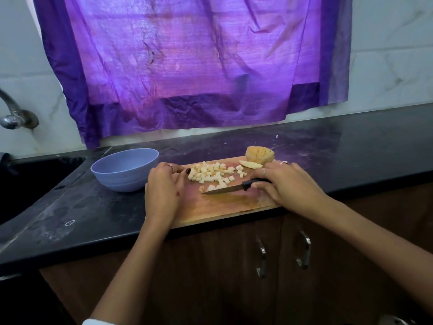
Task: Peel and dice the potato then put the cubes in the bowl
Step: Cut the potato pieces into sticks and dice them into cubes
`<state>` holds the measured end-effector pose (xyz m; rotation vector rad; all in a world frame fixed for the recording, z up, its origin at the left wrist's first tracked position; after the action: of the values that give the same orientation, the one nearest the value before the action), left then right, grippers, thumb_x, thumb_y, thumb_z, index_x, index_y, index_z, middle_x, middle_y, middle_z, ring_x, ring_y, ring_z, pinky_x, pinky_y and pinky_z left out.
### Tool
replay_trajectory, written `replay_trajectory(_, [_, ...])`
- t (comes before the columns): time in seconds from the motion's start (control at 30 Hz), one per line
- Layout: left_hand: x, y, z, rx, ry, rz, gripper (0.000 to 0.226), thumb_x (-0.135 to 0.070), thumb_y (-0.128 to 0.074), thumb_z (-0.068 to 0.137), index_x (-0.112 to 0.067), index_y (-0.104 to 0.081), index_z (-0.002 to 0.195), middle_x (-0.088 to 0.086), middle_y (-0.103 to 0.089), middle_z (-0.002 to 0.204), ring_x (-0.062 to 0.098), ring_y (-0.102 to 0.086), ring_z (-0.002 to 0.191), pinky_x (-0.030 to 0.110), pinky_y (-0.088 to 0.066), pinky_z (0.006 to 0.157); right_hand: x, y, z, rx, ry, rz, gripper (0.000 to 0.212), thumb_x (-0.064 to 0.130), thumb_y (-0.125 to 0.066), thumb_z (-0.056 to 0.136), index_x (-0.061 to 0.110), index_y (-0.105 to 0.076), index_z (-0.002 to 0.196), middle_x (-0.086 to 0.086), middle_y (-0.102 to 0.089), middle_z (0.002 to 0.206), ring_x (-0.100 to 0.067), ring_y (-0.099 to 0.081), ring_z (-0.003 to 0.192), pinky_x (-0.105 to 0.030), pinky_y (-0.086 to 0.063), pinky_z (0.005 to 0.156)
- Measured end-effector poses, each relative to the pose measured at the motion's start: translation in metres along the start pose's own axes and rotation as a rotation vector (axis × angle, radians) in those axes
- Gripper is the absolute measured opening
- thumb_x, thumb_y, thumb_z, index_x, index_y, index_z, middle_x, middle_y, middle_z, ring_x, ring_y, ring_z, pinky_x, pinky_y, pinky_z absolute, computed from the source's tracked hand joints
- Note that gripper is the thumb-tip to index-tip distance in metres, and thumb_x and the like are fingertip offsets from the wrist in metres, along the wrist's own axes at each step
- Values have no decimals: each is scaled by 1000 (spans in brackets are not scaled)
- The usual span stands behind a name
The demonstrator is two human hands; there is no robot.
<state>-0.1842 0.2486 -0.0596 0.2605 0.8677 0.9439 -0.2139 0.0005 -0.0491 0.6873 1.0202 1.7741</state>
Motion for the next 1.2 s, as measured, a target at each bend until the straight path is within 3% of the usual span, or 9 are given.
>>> replay_trajectory(0.27, [6,-3,1,1,71,14,24,-25,-55,95,-9,-72,96,5,-63,93,19,-56,88,41,-49,75,-2,-21,62,-13,-34,-11,23,37,-49,97,31,-62,115,4,-62,102,-20,-56,103,-37,-39,83])
replay_trajectory(0.37, [4,-1,0,18,90,18,20,-15,-53,95,-9,-69,104,6,-63,100,20,-56,93,43,-50,80,-5,-13,56,-35,-93,149,17,34,-56,94,27,-66,106,4,-67,99,-21,-59,98,-33,-40,76])
replay_trajectory(0.47, [4,-1,-2,58,92,40,32,-2,-53,87,-10,-65,116,7,-61,113,22,-55,104,44,-50,88,-9,-3,41,43,-102,184,19,34,-59,93,28,-67,108,3,-66,102,-20,-59,97,-29,-35,72])
replay_trajectory(0.63, [-4,3,-7,61,44,105,29,-9,-53,91,-10,-64,117,8,-60,116,22,-54,104,45,-48,89,-23,-1,27,-23,-212,229,20,36,-61,91,28,-67,109,2,-68,98,-20,-61,95,-32,-44,75])
replay_trajectory(0.73, [-14,7,-13,23,-33,193,29,-15,-50,94,-11,-63,119,7,-60,117,24,-53,107,45,-41,90,-31,-4,27,-207,-385,707,9,29,-60,92,23,-67,92,8,-64,75,-4,-57,70,-26,-43,68])
replay_trajectory(0.83, [-26,8,-20,15,-78,239,30,-19,-51,94,-14,-63,121,6,-60,118,23,-53,108,44,-39,91,-32,-10,27,-365,-550,1065,17,26,-55,96,20,-60,82,7,-57,62,1,-48,47,-14,-36,49])
replay_trajectory(0.93, [-41,0,-21,116,-124,272,32,-28,-53,94,-18,-62,123,1,-59,121,19,-52,110,38,-37,94,-28,-23,23,-383,-569,1086,19,26,-53,97,13,-61,85,4,-55,59,0,-46,44,-13,-34,46])
replay_trajectory(1.03, [-63,-18,-9,257,-201,249,34,-38,-53,93,-22,-64,121,-2,-63,121,18,-54,113,35,-40,92,-31,-30,21,-482,-580,1088,20,28,-54,97,14,-60,83,6,-56,61,1,-47,50,-23,-39,55])
replay_trajectory(1.2, [-106,-66,21,555,-128,426,49,-62,-49,88,-20,-61,112,2,-66,116,24,-57,112,36,-39,85,-38,-37,20,-604,-606,1097,20,29,-55,96,19,-59,79,6,-60,66,-8,-54,63,-29,-43,63])
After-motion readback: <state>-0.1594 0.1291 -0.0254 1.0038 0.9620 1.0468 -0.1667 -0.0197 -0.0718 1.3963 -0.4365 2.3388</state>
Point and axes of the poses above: each hand's wrist, its own z-axis towards the middle knuckle, its own y-axis out of the back of the hand, x = y × z, the point moved 1 cm from there along z, towards the middle knuckle
